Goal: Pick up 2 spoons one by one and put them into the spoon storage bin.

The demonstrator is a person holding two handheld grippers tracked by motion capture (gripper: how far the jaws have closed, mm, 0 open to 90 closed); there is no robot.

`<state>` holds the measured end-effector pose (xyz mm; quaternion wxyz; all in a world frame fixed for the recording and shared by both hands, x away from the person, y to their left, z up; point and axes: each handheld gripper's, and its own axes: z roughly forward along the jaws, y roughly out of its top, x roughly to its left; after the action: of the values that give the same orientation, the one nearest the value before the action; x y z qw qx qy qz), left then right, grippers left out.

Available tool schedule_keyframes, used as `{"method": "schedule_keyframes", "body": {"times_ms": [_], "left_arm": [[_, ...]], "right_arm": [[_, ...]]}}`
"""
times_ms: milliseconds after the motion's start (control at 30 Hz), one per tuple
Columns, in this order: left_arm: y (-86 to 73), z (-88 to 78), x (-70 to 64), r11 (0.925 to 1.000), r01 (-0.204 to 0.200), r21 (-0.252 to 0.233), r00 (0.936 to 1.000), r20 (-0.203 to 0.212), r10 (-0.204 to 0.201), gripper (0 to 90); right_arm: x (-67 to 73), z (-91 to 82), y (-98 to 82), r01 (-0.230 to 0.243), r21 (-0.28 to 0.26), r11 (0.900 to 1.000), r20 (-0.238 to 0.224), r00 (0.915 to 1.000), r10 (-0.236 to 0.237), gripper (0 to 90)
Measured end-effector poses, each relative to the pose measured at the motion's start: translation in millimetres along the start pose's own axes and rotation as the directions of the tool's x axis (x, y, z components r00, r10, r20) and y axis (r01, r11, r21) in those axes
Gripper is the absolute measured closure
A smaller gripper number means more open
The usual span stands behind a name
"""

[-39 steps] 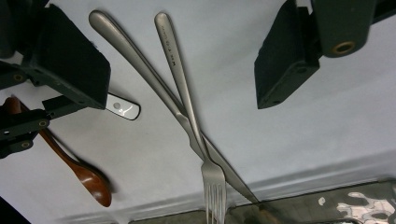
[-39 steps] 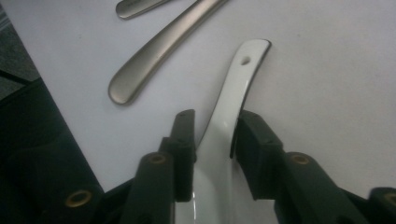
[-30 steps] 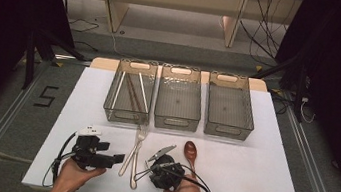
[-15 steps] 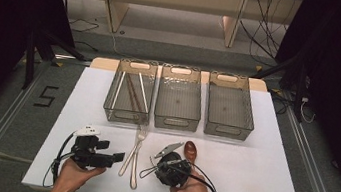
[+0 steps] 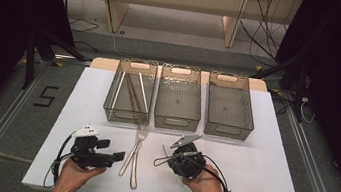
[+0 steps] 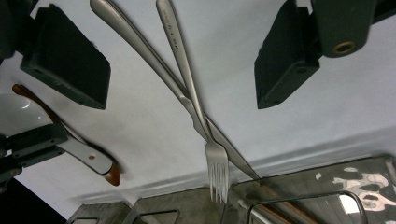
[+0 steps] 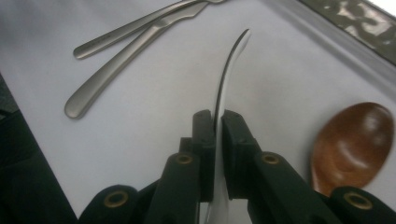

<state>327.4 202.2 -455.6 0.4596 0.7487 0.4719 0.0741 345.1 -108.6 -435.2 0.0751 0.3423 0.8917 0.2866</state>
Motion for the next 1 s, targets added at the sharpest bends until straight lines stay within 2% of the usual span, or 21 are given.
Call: {"method": "schedule_keyframes", "body": {"times_ms": [333, 733, 1000], "left_arm": [[-0.2, -1.2, -0.6, 0.9995, -0.019, -0.027, 0.9998, 0.002, 0.019, 17.4], [-0.2, -2.9, -2.6, 0.9974, -0.035, -0.063, 0.9994, -0.002, 0.035, 17.1], [-0.3, -3.3, -2.3, 0.9966, -0.042, -0.071, 0.9991, -0.008, 0.042, 17.1]], "right_arm": [[-29.7, -23.4, -1.6, -0.058, -0.065, 0.996, 0.043, 0.9972, 0.061, 85.2], [-72.5, -56.3, 1.2, -0.137, -0.143, 0.98, 0.109, 0.9821, 0.154, 85.2], [-92.9, -66.6, 12.3, -0.161, -0.163, 0.973, 0.13, 0.9745, 0.183, 85.2]]}}
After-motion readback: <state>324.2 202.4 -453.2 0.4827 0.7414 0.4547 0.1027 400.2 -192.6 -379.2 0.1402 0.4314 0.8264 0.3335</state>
